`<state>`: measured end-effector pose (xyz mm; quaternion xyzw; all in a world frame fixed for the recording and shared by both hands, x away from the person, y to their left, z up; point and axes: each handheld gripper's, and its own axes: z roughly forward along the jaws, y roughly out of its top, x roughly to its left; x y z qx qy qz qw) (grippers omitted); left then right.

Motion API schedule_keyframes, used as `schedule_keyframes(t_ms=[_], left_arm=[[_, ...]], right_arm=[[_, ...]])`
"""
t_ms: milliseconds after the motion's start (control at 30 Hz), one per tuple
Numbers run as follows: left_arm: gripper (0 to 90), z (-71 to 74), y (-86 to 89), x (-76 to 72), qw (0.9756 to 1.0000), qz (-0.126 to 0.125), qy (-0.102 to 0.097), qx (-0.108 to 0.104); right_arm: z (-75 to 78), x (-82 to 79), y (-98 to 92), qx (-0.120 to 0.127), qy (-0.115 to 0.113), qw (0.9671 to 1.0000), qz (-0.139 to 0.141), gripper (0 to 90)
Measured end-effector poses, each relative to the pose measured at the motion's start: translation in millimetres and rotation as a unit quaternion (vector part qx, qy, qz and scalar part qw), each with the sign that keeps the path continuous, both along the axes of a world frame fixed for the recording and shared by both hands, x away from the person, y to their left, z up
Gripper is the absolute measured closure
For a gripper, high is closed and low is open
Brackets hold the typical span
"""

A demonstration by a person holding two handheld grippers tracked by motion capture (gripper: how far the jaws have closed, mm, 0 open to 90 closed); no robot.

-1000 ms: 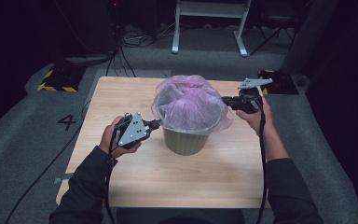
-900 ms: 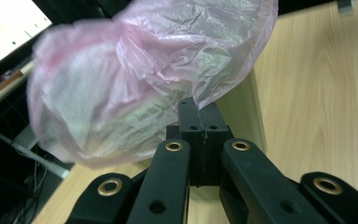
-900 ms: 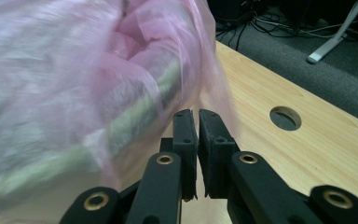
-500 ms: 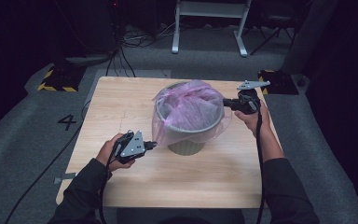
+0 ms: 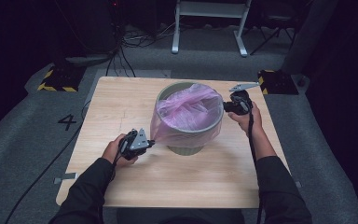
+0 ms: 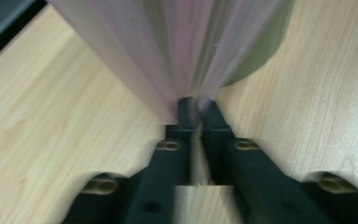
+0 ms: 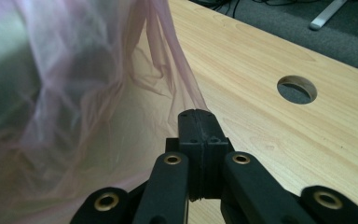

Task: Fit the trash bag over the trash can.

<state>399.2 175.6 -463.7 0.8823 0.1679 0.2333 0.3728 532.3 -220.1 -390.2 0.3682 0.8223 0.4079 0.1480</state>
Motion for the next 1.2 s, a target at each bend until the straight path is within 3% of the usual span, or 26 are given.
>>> schedule_keyframes(t_ms=[33,100,200,233,300,400,433,467,633,733,767,900,1033,1067,1133,1200], left_arm=[[64.3,4.0,4.2,-2.7,0.9999,0.005,0.004,-0.013],[50.4,13.4,14.5,-10.4,0.9986,0.006,0.005,-0.052],[26.2,30.0,26.9,-23.5,0.9941,0.019,0.008,-0.106],[24.2,36.0,30.2,-27.9,0.9924,0.023,-0.002,-0.121],[21.8,49.0,34.6,-32.8,0.9867,0.024,-0.013,-0.16],[19.2,73.1,33.3,-31.0,0.9815,0.026,-0.034,-0.187],[19.0,81.7,32.0,-28.5,0.9785,0.022,-0.036,-0.202],[18.1,90.2,29.8,-24.2,0.9751,0.021,-0.039,-0.217],[20.1,120.5,10.2,12.6,0.9693,0.058,-0.03,-0.237],[24.9,129.1,0.1,34.3,0.9707,0.068,-0.031,-0.228],[28.4,131.4,-2.7,41.2,0.9707,0.064,-0.02,-0.231],[25.5,136.6,-18.3,60.1,0.9775,0.056,-0.009,-0.203],[25.9,135.0,-33.7,71.9,0.9861,0.06,-0.015,-0.154],[28.2,133.5,-37.9,73.6,0.9875,0.072,-0.025,-0.138],[35.8,130.4,-41.8,79.2,0.989,0.073,-0.022,-0.127],[50.1,127.7,-43.9,84.4,0.9897,0.083,-0.021,-0.114]], right_arm=[[0.9,-0.8,0.0,0.001,-0.002,1.0,0.0,90.0],[3.7,-2.6,-1.3,0.008,-0.008,0.9999,0.001,90.0],[8.5,-5.4,-4.2,0.012,-0.017,0.9998,0.0,90.0],[9.6,-6.3,-5.0,0.013,-0.017,0.9998,-0.002,90.0],[11.2,-7.4,-6.5,0.015,-0.019,0.9997,-0.005,90.0],[15.0,-9.2,-7.5,0.015,-0.026,0.9995,-0.007,89.9],[15.8,-9.4,-7.6,0.014,-0.028,0.9995,-0.008,89.8],[17.1,-9.5,-7.8,0.015,-0.029,0.9994,-0.008,89.8],[22.9,-9.2,-7.2,0.023,-0.038,0.999,-0.006,89.7],[24.7,-8.3,-5.7,0.025,-0.043,0.9988,-0.005,89.4],[25.2,-7.9,-4.9,0.025,-0.046,0.9986,-0.004,89.3],[27.8,-7.0,-0.9,0.022,-0.049,0.9986,-0.002,88.8],[29.3,-7.3,2.7,0.019,-0.054,0.9983,0.002,88.3],[29.2,-7.4,3.5,0.018,-0.055,0.9983,0.003,88.2],[29.0,-7.4,4.7,0.016,-0.055,0.9983,0.005,88.3],[29.3,-7.4,5.3,0.014,-0.057,0.9982,0.009,88.3]])
